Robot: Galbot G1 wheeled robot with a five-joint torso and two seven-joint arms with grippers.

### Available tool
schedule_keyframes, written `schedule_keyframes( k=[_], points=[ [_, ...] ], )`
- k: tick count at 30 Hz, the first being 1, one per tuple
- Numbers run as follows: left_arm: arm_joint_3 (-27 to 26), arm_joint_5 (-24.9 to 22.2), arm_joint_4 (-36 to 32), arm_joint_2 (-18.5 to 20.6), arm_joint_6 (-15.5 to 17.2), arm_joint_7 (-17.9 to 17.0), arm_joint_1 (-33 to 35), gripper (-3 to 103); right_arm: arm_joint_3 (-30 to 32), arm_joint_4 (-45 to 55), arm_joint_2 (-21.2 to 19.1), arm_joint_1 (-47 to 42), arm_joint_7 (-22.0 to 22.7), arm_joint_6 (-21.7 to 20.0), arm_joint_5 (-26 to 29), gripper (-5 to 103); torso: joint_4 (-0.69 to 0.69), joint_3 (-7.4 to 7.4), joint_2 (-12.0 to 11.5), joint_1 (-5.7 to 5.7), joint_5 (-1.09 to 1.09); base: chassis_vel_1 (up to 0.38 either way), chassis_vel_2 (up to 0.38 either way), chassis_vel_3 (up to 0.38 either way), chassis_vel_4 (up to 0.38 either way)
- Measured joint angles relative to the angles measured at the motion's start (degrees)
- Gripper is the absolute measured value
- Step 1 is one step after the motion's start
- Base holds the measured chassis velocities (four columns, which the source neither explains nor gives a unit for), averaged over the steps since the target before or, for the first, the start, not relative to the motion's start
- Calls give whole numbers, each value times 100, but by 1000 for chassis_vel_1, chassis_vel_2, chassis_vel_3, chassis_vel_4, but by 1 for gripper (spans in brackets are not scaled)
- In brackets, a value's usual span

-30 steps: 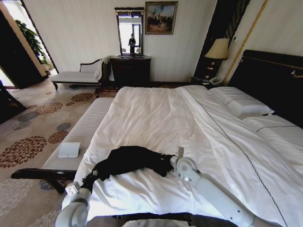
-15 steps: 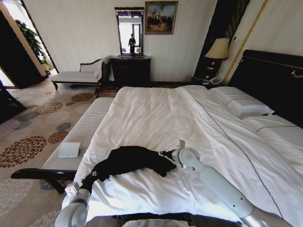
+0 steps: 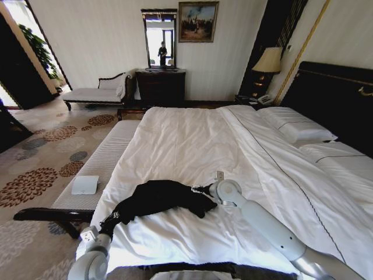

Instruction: Fold the clothes on the bed.

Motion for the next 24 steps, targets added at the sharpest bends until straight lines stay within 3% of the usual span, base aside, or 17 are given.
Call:
schedule_keyframes(
  k=[3, 6, 8, 11, 21, 24],
  points=[
    [3, 8, 10, -11, -3, 0, 0, 0, -21, -48, 12, 32, -4, -1, -11, 77, 0, 0, 0, 0, 0, 0, 0, 0, 0],
    [1, 11, 18, -23, -9, 0, 4, 0, -80, -111, 14, 69, -13, -3, -62, 61, 0, 0, 0, 0, 0, 0, 0, 0, 0],
    [-1, 11, 18, -25, -10, 0, 8, 0, -94, -132, 15, 75, -15, -3, -79, 61, 0, 0, 0, 0, 0, 0, 0, 0, 0],
    [-7, 11, 18, -30, -12, 1, 13, 0, -130, -188, 19, 80, -26, -3, -132, 46, 0, 0, 0, 0, 0, 0, 0, 0, 0],
    [-4, 16, 50, -59, -15, 4, -8, 0, -175, -316, 75, 122, -143, 5, -231, 37, 0, 0, 0, 0, 0, 0, 0, 0, 0],
    [-6, 16, 57, -59, -17, 4, -23, 0, -192, -313, 81, 106, -159, 11, -253, 21, 0, 0, 0, 0, 0, 0, 0, 0, 0]
  ],
)
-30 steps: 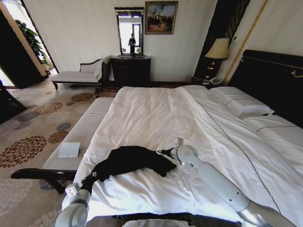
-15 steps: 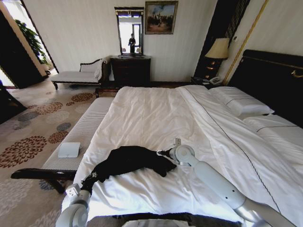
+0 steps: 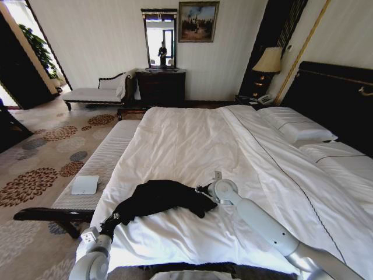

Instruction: Fold the clothes on the bed.

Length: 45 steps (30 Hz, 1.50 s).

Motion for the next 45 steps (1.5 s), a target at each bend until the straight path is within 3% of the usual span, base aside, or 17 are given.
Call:
schedule_keyframes(
  k=[7, 17, 21, 22, 25, 27, 30, 35, 38, 42, 43, 45],
  points=[
    [-10, -23, 3, 20, -1, 0, -48, 0, 39, 210, -41, -116, -27, 53, 6, 2, 0, 0, 0, 0, 0, 0, 0, 0, 0],
    [-53, -305, -21, 172, -1, -46, -242, 0, 590, 1005, -230, -985, -1180, 1115, -831, 0, 1, 0, 1, 0, -1, 0, 0, 0, 0],
    [-141, -861, -215, 491, 27, -180, -626, 0, 1299, 1480, -438, -1627, -2433, 2159, -1761, 0, 0, 0, 1, 0, 1, 0, 0, 0, 0],
    [-141, -861, -215, 491, 27, -180, -626, 0, 1299, 1480, -438, -1627, -2433, 2159, -1761, 0, 0, 0, 1, 0, 1, 0, 0, 0, 0],
    [-169, -1322, -326, 860, 53, -261, -1058, 0, 1995, 1906, -606, -2077, -3090, 2880, -2026, 0, -1, 0, 1, 0, -1, 0, 0, 0, 0],
    [-158, -1421, -331, 996, 31, -261, -1203, 0, 2176, 2030, -659, -2197, -3212, 3100, -2086, 0, -2, 0, 1, 0, 1, 0, 0, 0, 0],
    [-146, -1790, -415, 1447, -110, -103, -1713, 0, 2510, 2324, -864, -2336, -3485, 3808, -2349, 0, -3, 0, 1, 0, -1, 0, 0, 0, 0],
    [-230, -2240, -652, 1780, -182, -64, -2392, 0, 2677, 2666, -1203, -2120, -3761, 4328, -2293, 0, 9, 0, 1, 0, 1, 0, 0, 0, 0],
    [-135, -2714, -724, 2177, -180, -163, -3334, 0, 3358, 3120, -1674, -2102, -3863, 4520, -1922, 0, -3, 0, 1, 1, -1, 0, 0, 0, 0],
    [-87, -2960, -732, 2529, -169, -224, -3831, 0, 3963, 3379, -2083, -2170, -3887, 4591, -1634, 0, -3, 0, 1, 1, 0, 0, 0, 0, 0],
    [-88, -3190, -792, 2785, -142, -288, -4112, 0, 4496, 3574, -2384, -2317, -3901, 4608, -1414, 0, -1, 0, 1, 1, 1, 0, 0, 0, 0],
    [-138, -3462, -928, 3062, -104, -372, -4350, 0, 5122, 3853, -2618, -2559, -3890, 4609, -1146, 0, 0, 1, 0, 1, -1, 0, 0, 0, 0]
  ],
)
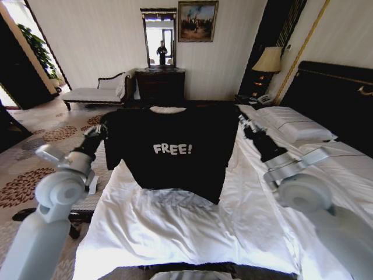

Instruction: Fold the clothes on the bed.

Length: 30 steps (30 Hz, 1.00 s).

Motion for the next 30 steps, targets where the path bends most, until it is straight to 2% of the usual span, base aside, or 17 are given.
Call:
schedule_keyframes(
  k=[1, 4, 6, 7, 10, 11, 12, 14, 16, 19, 22, 24, 27, 28, 30],
  points=[
    [0, 0, 0, 0, 0, 0, 0, 0, 0, 0, 0, 0, 0, 0, 0, 0, 0, 0, 0, 0, 0, 0, 0, 0, 0],
    [-261, -511, -403, 349, 34, -161, -198, 0, 929, 505, -185, -417, 63, -19, 389, 0, -2, -1, 0, -1, 1, 0, 0, 0, 0],
    [-571, -947, -700, 549, 63, -272, -215, 0, 1434, 587, -234, -518, 269, -83, 769, 0, 1, -1, 1, -2, 1, 0, 0, 0, 0],
    [-571, -947, -700, 549, 63, -272, -215, 0, 1434, 587, -234, -518, 269, -83, 769, 0, 1, -1, 1, -2, 1, 0, 0, 0, 0],
    [-1140, -1575, -1044, 840, 76, -387, -118, 0, 2098, 599, -371, -506, 543, -164, 1346, 0, 2, -1, 1, -2, 1, 0, 0, 0, 0],
    [-1408, -1869, -1132, 940, 82, -431, -48, 0, 2305, 599, -424, -506, 567, -197, 1418, 0, 1, -1, 1, -2, 1, 0, 0, 0, 0],
    [-1408, -1869, -1132, 940, 82, -431, -48, 0, 2305, 599, -424, -506, 567, -197, 1418, 0, 1, -1, 1, -2, 1, 0, 0, 0, 0],
    [-1853, -2307, -1230, 1071, 105, -481, 128, 0, 2462, 597, -475, -507, 612, -292, 1492, 0, 0, -1, 1, -2, 1, 0, 0, 0, 0],
    [-2066, -2433, -1243, 1106, 141, -497, 342, 0, 2316, 587, -469, -495, 681, -415, 1457, 0, 2, -2, 1, -3, 1, 0, 0, 0, 0],
    [-1978, -2340, -1166, 1050, 215, -510, 486, 0, 1926, 578, -401, -440, 764, -530, 1272, 0, 1, -2, 1, -3, 2, 0, 0, 0, 0],
    [-1494, -1919, -840, 852, 449, -580, 609, 0, 915, 556, -280, -77, 939, -719, 960, 0, 1, -1, 0, -2, -1, 0, 0, 0, 0],
    [-1322, -1822, -706, 814, 491, -582, 583, 0, 668, 457, -269, 14, 957, -787, 926, 0, 2, -1, 0, -2, 0, 0, 0, 0, 0],
    [-506, -1637, -74, 776, 558, -584, 86, 0, -24, -313, -332, 343, 904, -888, 907, 0, 0, 0, 0, -2, 1, 0, 0, 0, 0],
    [-506, -1637, -74, 776, 558, -584, 86, 0, -24, -313, -332, 343, 904, -888, 907, 0, 0, 0, 0, -2, 1, 0, 0, 0, 0],
    [63, -1512, 407, 764, 556, -573, -418, 0, -506, -692, -391, 740, 781, -890, 901, 0, -1, 0, 0, -2, 1, 0, 0, 0, 0]
  ],
)
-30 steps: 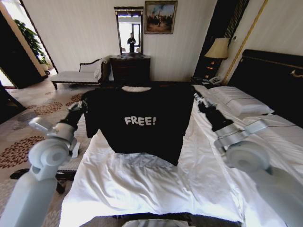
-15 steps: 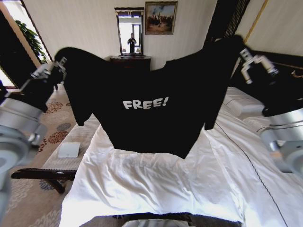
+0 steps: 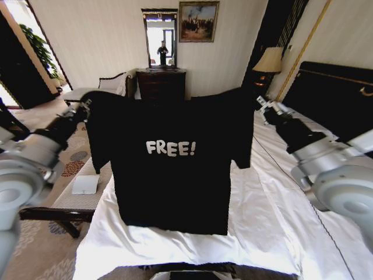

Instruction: Fold the clothes on the bed.

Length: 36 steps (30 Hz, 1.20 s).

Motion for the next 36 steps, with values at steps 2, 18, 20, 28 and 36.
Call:
schedule_keyframes(
  k=[2, 18, 20, 28, 36],
  points=[
    [775, 156, 534, -81, -79, 25, -723, 0, -644, -414, -14, 649, -104, 49, -51, 0, 1, 1, -1, 1, 1, 0, 0, 0, 0],
    [1441, -116, 630, -82, -305, 188, -2295, 0, -1161, -473, -240, 2202, -692, 516, -105, 0, -1, -2, 1, -1, -1, 0, 0, 0, 0],
    [1135, -111, 256, 67, -314, 198, -1787, 0, -982, -201, -204, 1797, -605, 517, -229, 0, 4, -2, 1, -2, -2, 0, 0, 0, 0],
    [-335, 38, -1084, 175, -325, 209, 262, 0, -680, 491, 246, 838, 190, 309, -530, 0, 6, -1, 1, -1, 0, 0, 0, 0, 0],
    [-2686, -1223, -1911, 16, -136, 65, 1896, 0, 1942, 1268, 457, -1224, 275, -60, -177, 0, 1, -3, 2, -2, 0, 0, 0, 0, 0]
  ],
)
